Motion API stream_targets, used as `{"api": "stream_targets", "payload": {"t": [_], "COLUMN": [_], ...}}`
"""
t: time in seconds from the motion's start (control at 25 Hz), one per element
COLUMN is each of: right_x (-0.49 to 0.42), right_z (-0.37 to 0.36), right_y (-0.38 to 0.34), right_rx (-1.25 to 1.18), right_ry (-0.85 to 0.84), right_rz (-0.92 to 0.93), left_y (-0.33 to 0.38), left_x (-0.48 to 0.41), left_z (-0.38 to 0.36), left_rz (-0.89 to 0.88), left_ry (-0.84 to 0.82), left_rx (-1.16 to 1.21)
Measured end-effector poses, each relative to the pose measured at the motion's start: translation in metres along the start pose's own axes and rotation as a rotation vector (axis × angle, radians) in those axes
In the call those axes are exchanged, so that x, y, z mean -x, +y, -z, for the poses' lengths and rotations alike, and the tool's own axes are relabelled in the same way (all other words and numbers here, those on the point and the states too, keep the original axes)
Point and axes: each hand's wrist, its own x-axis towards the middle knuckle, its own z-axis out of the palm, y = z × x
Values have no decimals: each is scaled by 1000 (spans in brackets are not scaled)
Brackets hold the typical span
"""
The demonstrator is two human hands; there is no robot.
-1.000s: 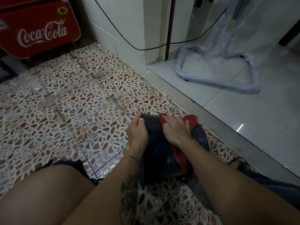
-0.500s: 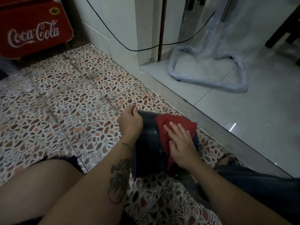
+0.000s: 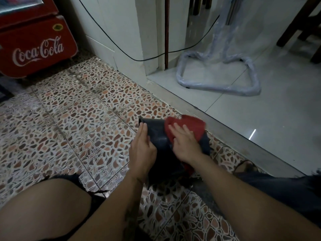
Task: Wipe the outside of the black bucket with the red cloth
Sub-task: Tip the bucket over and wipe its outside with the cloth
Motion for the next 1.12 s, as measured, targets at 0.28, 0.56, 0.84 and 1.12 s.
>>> {"api": "stream_targets", "payload": {"t": [0.28,0.56,0.84,1.12], "right_x": [63,-7,-19,-1], "right_z": [-40,-15,-29,-15], "right_y": [14,37,-48,-8], "right_rx": [154,49,21,58], "right_ry": [42,71,52,18], "right_rz": [238,-340,91,118], "left_y": [4,-1,-6,-5], "left_x": [-47,-56,-56,-56], "left_z": [9,-4,-17,-18], "left_rz": [177,221,287,236], "left_ry": [42,62,139,149], "left_rx": [20,197,509,497]}}
